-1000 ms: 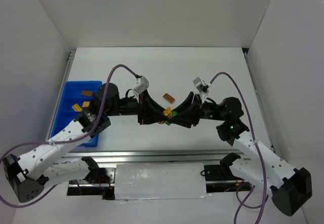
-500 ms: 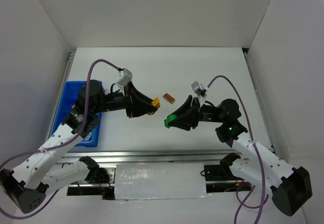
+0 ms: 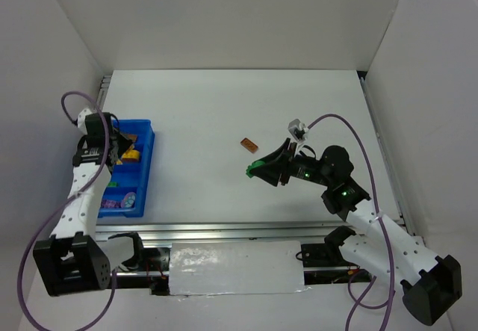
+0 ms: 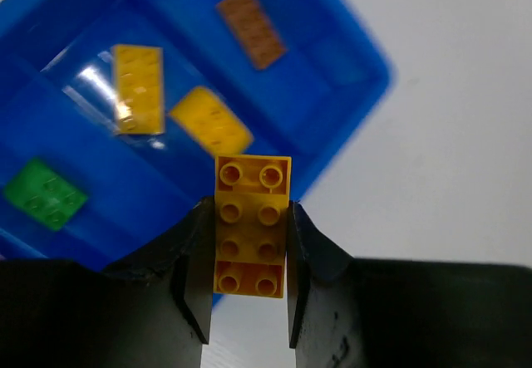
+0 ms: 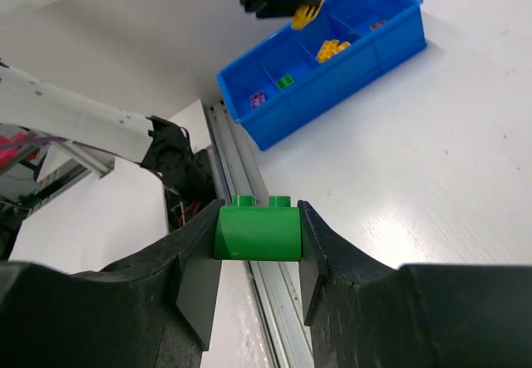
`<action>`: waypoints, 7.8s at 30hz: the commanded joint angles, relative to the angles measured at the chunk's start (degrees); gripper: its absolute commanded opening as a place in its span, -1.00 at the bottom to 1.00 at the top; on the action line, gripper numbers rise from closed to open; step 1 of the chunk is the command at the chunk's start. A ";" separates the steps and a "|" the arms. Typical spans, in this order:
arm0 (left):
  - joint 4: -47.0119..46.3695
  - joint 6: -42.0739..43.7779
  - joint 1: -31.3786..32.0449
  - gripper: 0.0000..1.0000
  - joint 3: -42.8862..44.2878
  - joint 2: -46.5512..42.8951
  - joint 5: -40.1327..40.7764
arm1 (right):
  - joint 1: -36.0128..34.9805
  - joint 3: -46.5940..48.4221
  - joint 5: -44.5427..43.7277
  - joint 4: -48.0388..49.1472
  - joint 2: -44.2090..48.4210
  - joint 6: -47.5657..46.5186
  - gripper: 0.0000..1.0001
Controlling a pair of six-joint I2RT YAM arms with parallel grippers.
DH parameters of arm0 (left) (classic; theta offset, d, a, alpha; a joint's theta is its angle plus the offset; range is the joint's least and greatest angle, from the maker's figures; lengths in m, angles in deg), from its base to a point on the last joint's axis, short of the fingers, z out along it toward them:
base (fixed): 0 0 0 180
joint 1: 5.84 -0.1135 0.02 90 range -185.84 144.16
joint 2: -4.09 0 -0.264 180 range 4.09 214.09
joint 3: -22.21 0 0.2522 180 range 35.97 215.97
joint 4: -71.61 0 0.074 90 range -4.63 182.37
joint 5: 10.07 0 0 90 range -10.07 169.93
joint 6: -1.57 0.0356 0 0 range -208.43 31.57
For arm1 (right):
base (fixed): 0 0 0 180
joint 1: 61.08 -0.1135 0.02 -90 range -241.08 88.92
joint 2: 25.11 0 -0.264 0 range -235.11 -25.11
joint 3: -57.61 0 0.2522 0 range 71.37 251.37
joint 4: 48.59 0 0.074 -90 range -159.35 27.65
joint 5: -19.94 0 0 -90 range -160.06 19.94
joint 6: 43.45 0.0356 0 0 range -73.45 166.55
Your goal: Sort the legos into containers by color
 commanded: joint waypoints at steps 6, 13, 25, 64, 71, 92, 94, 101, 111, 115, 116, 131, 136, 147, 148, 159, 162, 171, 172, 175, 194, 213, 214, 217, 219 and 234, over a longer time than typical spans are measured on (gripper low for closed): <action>-8.61 -11.69 -6.20 -1.00 -3.94 2.64 11.08 | 0.29 -0.68 2.52 -0.85 1.33 -1.85 -1.00; -8.79 -19.51 -7.95 -1.00 -3.59 9.24 18.57 | 0.29 -1.47 1.56 0.12 2.74 -1.41 -1.00; -12.48 -22.33 -9.19 -0.66 -3.24 16.44 18.57 | 0.29 -1.56 4.02 1.88 1.42 -0.79 -1.00; -31.90 6.03 20.29 0.98 1.76 3.88 -51.46 | 1.87 2.74 4.97 6.97 -5.60 9.66 -1.00; -37.27 9.29 32.55 0.91 -0.16 -2.09 -64.05 | 1.96 4.07 15.18 15.24 -4.47 16.60 -1.00; -33.84 9.91 46.89 0.55 3.00 3.35 -60.54 | -0.15 7.49 12.99 13.57 -3.67 16.79 -1.00; -34.19 9.74 46.98 0.49 3.09 3.61 -60.27 | -0.41 7.76 12.72 12.43 -4.02 15.82 -1.00; -34.72 9.39 47.06 -0.01 3.79 4.58 -60.62 | -0.77 7.76 11.40 11.72 -5.08 15.12 -1.00; -36.29 9.57 47.06 -1.00 4.85 4.84 -61.67 | -0.86 6.00 13.33 15.76 -6.40 16.78 0.32; -36.48 9.12 47.06 -1.00 4.41 4.23 -61.15 | -0.68 5.83 10.88 13.75 -4.56 16.09 0.99; -36.04 9.73 47.06 -1.00 4.75 4.14 -61.06 | -0.59 5.83 8.44 11.74 -4.03 15.39 1.00; -17.94 8.60 27.39 -1.00 6.16 3.44 -45.70 | 6.70 4.68 -24.88 -12.96 12.58 13.45 0.99; -4.76 11.15 20.44 -1.00 9.32 -1.65 -23.52 | 6.79 3.54 -27.45 -16.14 11.88 10.37 0.99; 8.53 13.87 -2.58 -1.00 15.39 -0.43 -23.26 | 7.05 -2.87 -30.78 -16.75 9.25 6.33 0.99; 8.53 14.05 -3.72 -1.00 15.22 -0.34 -23.62 | 7.05 -3.05 -31.05 -16.75 9.42 6.15 0.99; 5.63 14.75 -8.04 -1.00 10.30 2.91 -16.94 | 7.14 -3.93 -31.23 -16.93 11.36 5.62 0.99; 5.45 14.84 -9.71 -1.00 9.86 4.93 -18.26 | 7.14 -4.02 -31.14 -16.93 11.44 5.80 0.99; 5.45 15.45 -10.06 -1.00 9.24 7.39 -17.30 | 7.14 -4.19 -31.31 -17.28 12.32 5.80 0.99; 5.45 15.28 -10.06 -1.00 8.98 7.83 -16.68 | 7.14 -4.19 -31.31 -17.28 12.23 5.89 0.99; 5.45 15.28 -10.24 -1.00 8.71 8.79 -16.77 | 7.14 -4.28 -31.31 -17.28 12.15 5.97 0.99; 6.24 15.89 -10.86 -1.00 9.24 13.46 -15.89 | 7.14 -4.37 -31.05 -17.81 13.20 6.06 0.99; 6.42 15.72 -10.94 -1.00 8.98 13.46 -15.18 | 7.14 -4.37 -31.05 -18.07 13.64 6.06 0.99; 6.50 15.72 -10.94 -1.00 9.06 13.46 -15.18 | 7.14 -4.37 -31.05 -18.16 13.81 6.06 0.99; 6.50 15.72 -10.94 -1.00 8.89 13.63 -15.27 | 7.23 -4.37 -30.87 -18.16 13.90 6.06 1.00; 6.68 15.89 -10.94 -1.00 8.89 13.72 -15.18 | 7.14 -4.37 -30.87 -18.16 13.90 6.06 0.99; 8.08 10.89 -12.17 -1.00 6.96 10.92 -10.35 | 7.14 -4.19 -30.79 -18.42 13.82 6.06 0.99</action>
